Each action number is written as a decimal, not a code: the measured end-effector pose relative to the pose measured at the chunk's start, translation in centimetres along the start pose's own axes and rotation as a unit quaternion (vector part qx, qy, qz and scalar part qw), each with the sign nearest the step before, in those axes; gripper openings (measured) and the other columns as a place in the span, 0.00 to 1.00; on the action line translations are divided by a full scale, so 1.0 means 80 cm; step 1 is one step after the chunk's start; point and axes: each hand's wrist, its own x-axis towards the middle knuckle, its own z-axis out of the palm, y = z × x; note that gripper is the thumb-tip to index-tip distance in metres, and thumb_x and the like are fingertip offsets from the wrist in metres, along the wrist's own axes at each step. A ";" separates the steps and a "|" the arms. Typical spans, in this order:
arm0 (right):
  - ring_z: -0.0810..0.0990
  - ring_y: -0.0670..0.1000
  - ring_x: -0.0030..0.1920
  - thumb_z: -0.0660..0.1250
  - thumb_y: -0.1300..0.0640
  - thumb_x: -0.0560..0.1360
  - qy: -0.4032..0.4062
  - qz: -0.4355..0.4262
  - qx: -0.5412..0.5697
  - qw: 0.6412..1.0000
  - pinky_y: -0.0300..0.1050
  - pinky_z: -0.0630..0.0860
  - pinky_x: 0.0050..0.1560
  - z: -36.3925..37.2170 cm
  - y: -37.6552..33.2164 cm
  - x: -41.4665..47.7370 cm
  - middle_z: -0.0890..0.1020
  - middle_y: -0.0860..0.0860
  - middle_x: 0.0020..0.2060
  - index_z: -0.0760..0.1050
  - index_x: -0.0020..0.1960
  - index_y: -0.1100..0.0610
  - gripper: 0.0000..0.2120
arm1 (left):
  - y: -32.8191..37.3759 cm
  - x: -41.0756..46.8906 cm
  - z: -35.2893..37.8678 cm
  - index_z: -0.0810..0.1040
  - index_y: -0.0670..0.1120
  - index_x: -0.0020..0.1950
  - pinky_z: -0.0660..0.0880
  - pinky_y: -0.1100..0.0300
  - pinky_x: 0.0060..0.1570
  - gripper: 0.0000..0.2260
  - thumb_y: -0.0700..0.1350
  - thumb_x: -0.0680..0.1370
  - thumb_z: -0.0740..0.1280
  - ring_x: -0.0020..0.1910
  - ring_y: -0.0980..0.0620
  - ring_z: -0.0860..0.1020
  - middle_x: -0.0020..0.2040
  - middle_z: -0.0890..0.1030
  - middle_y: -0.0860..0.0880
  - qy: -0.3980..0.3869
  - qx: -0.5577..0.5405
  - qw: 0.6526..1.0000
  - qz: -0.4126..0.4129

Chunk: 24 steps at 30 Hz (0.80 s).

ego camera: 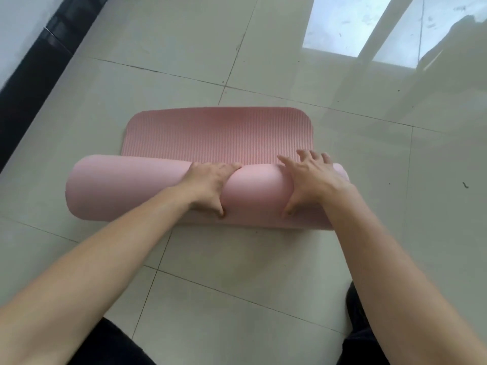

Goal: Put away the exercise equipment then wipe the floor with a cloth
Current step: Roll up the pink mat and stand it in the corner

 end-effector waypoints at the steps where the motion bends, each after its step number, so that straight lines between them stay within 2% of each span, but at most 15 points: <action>1: 0.53 0.63 0.79 0.80 0.35 0.55 0.005 -0.004 0.004 1.000 0.64 0.49 0.78 0.005 -0.006 -0.005 0.54 0.61 0.78 0.49 0.81 0.46 0.64 | -0.005 0.003 -0.006 0.53 0.56 0.78 0.67 0.47 0.67 0.56 0.60 0.56 0.80 0.70 0.48 0.69 0.74 0.68 0.52 -0.025 -0.012 1.000 0.008; 2: 0.48 0.63 0.80 0.79 0.36 0.58 0.014 -0.011 0.009 1.000 0.65 0.46 0.78 0.009 -0.013 -0.008 0.49 0.60 0.80 0.47 0.81 0.47 0.62 | -0.010 0.006 -0.013 0.53 0.57 0.79 0.66 0.46 0.68 0.57 0.61 0.56 0.80 0.72 0.48 0.68 0.75 0.67 0.53 -0.037 -0.029 0.999 0.010; 4: 0.45 0.63 0.80 0.76 0.38 0.63 0.035 -0.026 0.016 0.999 0.65 0.44 0.78 0.015 -0.026 -0.004 0.47 0.60 0.80 0.43 0.81 0.49 0.59 | -0.021 0.014 -0.025 0.52 0.56 0.79 0.62 0.46 0.71 0.58 0.61 0.56 0.81 0.74 0.49 0.64 0.77 0.63 0.53 -0.041 -0.063 0.997 0.007; 7: 0.39 0.64 0.79 0.76 0.36 0.62 0.068 -0.017 0.010 0.998 0.66 0.40 0.77 0.029 -0.035 0.008 0.39 0.62 0.79 0.38 0.81 0.50 0.63 | -0.033 0.014 -0.031 0.50 0.56 0.80 0.52 0.45 0.75 0.57 0.62 0.59 0.80 0.79 0.48 0.52 0.81 0.52 0.50 -0.035 -0.076 0.996 -0.013; 9: 0.36 0.64 0.79 0.76 0.36 0.60 0.104 -0.006 0.038 0.994 0.66 0.39 0.77 0.040 -0.032 0.013 0.35 0.61 0.79 0.40 0.81 0.49 0.63 | -0.027 0.002 -0.023 0.50 0.56 0.80 0.46 0.43 0.75 0.52 0.62 0.65 0.77 0.79 0.47 0.45 0.81 0.45 0.48 0.001 -0.052 0.998 -0.032; 10: 0.36 0.64 0.79 0.75 0.36 0.60 0.121 0.001 0.060 0.991 0.66 0.38 0.77 0.044 -0.030 0.016 0.35 0.61 0.79 0.42 0.81 0.48 0.62 | -0.022 -0.006 -0.016 0.51 0.55 0.80 0.45 0.43 0.76 0.47 0.60 0.68 0.74 0.79 0.47 0.44 0.81 0.45 0.47 0.038 -0.039 0.998 -0.038; 12: 0.39 0.63 0.80 0.72 0.39 0.64 0.168 0.017 0.103 0.980 0.64 0.39 0.78 0.046 -0.029 0.026 0.41 0.61 0.80 0.49 0.81 0.49 0.54 | -0.010 -0.020 -0.004 0.50 0.54 0.80 0.45 0.41 0.76 0.40 0.59 0.74 0.68 0.79 0.45 0.43 0.81 0.45 0.45 0.086 -0.026 0.995 -0.047; 13: 0.44 0.63 0.80 0.70 0.42 0.66 0.206 0.023 0.121 0.971 0.63 0.42 0.78 0.045 -0.032 0.032 0.46 0.61 0.80 0.54 0.80 0.50 0.47 | -0.006 -0.022 0.001 0.46 0.53 0.80 0.44 0.39 0.75 0.42 0.61 0.74 0.66 0.79 0.44 0.40 0.81 0.42 0.45 0.084 -0.017 0.995 -0.057; 16: 0.59 0.63 0.77 0.65 0.53 0.76 0.329 0.044 0.149 0.931 0.62 0.53 0.77 0.045 -0.049 0.060 0.63 0.61 0.77 0.68 0.75 0.53 0.27 | -0.010 -0.007 0.009 0.30 0.51 0.78 0.39 0.32 0.72 0.60 0.71 0.65 0.69 0.76 0.38 0.31 0.78 0.30 0.43 0.052 0.046 0.992 -0.102; 18: 0.58 0.61 0.78 0.58 0.50 0.82 0.324 0.075 0.159 0.930 0.61 0.50 0.78 0.046 -0.053 0.075 0.63 0.60 0.77 0.68 0.75 0.53 0.22 | -0.018 0.022 0.007 0.28 0.48 0.77 0.41 0.30 0.71 0.65 0.69 0.62 0.74 0.76 0.36 0.33 0.78 0.31 0.42 0.046 0.079 0.988 -0.126; 20: 0.50 0.59 0.80 0.55 0.45 0.83 0.279 0.071 0.155 0.945 0.59 0.42 0.79 0.049 -0.043 0.084 0.56 0.59 0.80 0.60 0.79 0.51 0.26 | -0.026 0.052 -0.004 0.29 0.47 0.77 0.45 0.29 0.71 0.64 0.63 0.63 0.76 0.77 0.36 0.37 0.79 0.34 0.42 0.041 0.096 0.985 -0.140; 24: 0.37 0.56 0.81 0.63 0.39 0.74 0.200 0.003 0.122 0.972 0.58 0.35 0.78 0.048 -0.013 0.096 0.40 0.57 0.81 0.45 0.82 0.49 0.44 | -0.056 0.095 -0.027 0.35 0.50 0.79 0.48 0.33 0.73 0.65 0.65 0.60 0.78 0.79 0.41 0.42 0.81 0.41 0.46 0.011 0.062 0.990 -0.126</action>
